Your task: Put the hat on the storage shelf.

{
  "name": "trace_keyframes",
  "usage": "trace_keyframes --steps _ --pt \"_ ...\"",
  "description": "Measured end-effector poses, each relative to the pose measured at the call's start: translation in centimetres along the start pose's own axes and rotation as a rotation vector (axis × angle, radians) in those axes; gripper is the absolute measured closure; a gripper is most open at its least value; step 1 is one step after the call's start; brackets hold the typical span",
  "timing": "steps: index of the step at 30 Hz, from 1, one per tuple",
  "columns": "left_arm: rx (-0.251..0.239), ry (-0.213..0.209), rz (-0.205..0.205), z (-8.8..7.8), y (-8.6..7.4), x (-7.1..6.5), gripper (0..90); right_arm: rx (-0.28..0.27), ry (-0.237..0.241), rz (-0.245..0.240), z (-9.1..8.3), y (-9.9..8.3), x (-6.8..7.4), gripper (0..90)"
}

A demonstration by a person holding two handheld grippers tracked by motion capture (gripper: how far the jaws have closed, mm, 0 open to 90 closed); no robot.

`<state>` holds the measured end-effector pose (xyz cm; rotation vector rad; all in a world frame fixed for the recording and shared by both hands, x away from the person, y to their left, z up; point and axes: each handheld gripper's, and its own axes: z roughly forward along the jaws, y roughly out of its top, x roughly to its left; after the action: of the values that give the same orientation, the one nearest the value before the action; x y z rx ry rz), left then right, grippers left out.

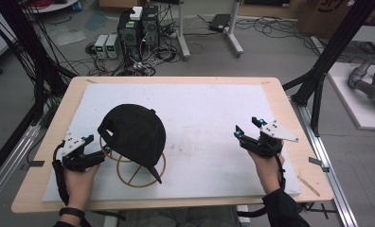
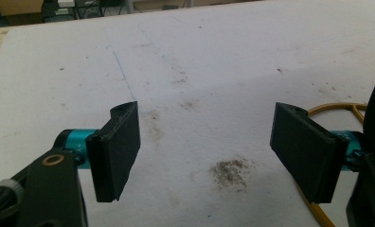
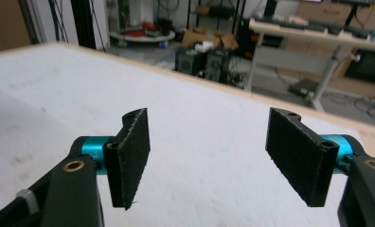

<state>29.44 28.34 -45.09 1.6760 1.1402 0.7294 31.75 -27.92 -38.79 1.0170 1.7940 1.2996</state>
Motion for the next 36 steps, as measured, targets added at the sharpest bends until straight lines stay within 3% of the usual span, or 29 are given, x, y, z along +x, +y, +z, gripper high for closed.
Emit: trace_keyframes --steps 10,14,21,26,36 --pt "0.01 -0.005 0.019 0.1 0.0 -0.1 25.3 0.136 -0.003 0.165 0.7 -4.1 -3.9 28.4" --pt "0.016 -0.008 0.029 0.2 0.1 -0.3 25.3 0.186 -0.015 0.203 0.9 -5.2 -4.9 28.4" --pt "0.047 -0.007 0.069 0.5 0.1 -0.7 25.4 0.285 -0.01 0.212 1.8 -6.6 -5.7 28.3" --pt "0.058 -0.004 0.073 0.6 0.2 -0.7 25.6 0.292 -0.005 0.171 1.9 -6.6 -5.4 28.3" --pt "0.061 -0.005 0.083 0.6 0.2 -0.8 25.5 0.312 0.001 0.158 2.1 -6.6 -5.2 28.3"
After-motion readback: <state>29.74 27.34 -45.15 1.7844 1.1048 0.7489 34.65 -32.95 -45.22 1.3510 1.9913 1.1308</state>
